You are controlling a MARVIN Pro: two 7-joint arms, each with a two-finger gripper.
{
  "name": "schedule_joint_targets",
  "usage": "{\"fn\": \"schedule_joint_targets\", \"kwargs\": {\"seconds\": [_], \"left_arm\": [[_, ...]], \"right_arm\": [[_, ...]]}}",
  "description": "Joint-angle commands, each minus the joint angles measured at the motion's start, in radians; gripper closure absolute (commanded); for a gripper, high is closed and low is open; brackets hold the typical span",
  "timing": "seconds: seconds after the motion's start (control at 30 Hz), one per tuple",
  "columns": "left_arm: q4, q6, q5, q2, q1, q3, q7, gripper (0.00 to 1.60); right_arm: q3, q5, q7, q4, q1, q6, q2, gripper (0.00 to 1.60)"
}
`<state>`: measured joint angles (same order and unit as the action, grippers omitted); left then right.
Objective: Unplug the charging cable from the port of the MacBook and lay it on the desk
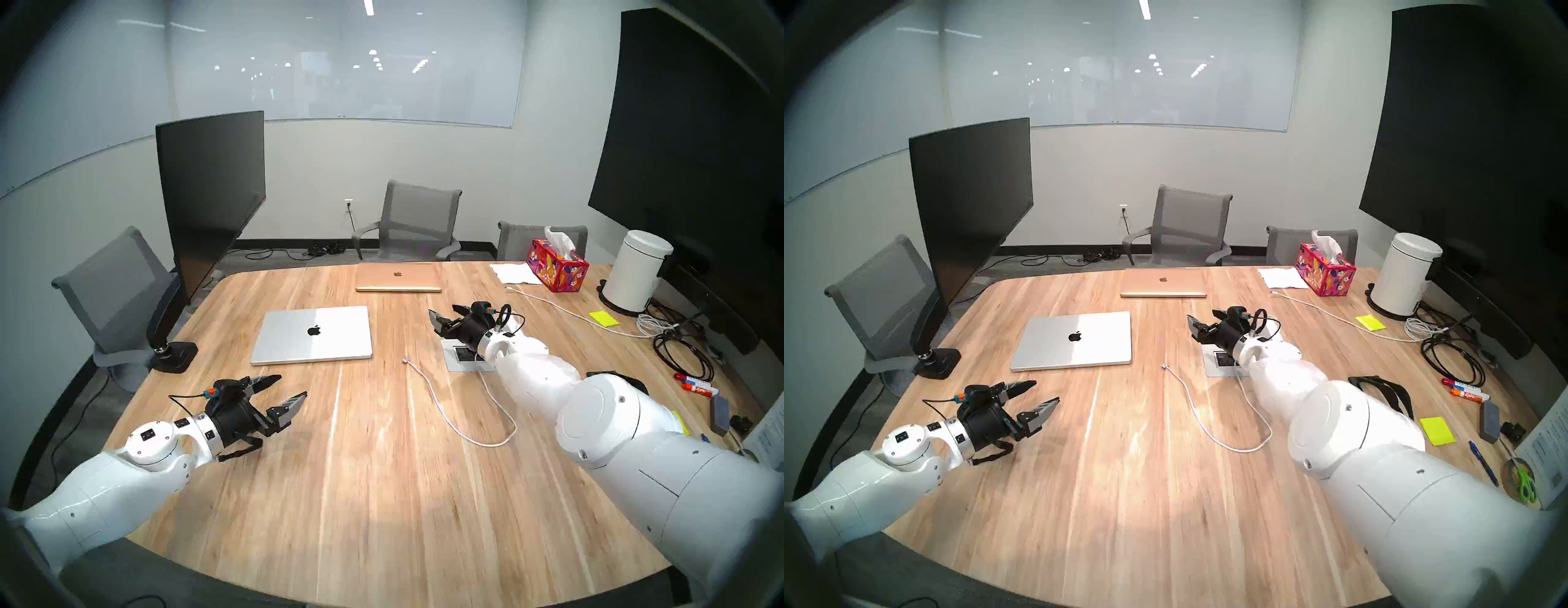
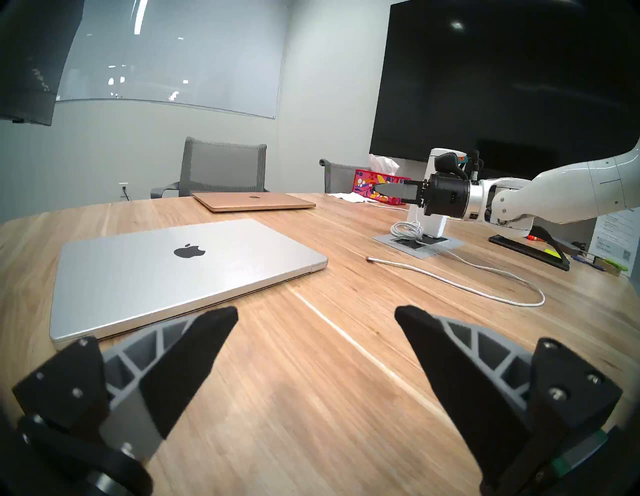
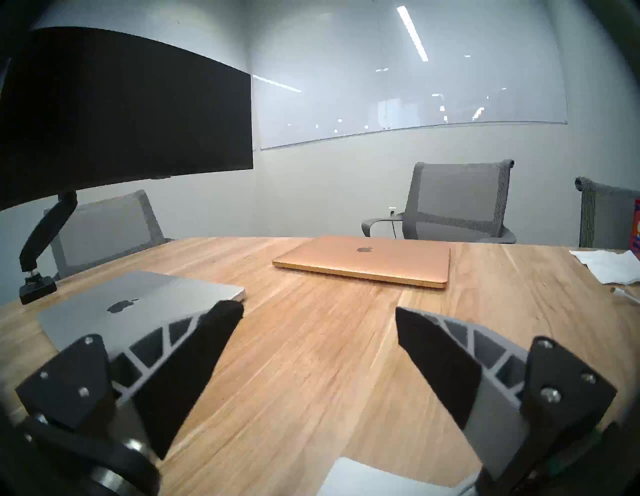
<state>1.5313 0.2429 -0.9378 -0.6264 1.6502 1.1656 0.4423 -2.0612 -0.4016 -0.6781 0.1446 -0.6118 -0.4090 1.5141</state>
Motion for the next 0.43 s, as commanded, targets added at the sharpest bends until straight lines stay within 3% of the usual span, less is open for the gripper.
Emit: {"fn": "schedule_joint_targets", "kwargs": {"seconds": [0.0,0.4], "left_arm": [[0.007,0.006,0.000,0.001,-0.006,0.006,0.000,0.00],[0.007,0.006,-0.002,0.002,-0.007,0.004,0.000,0.00]], "right_arm": [[-0.001,0.002,0.017,0.028,0.004,-0.042,0.009,0.00],[0.000,0.000,0.051,0.048,-0.014,-0.084,0.020,0.00]]}}
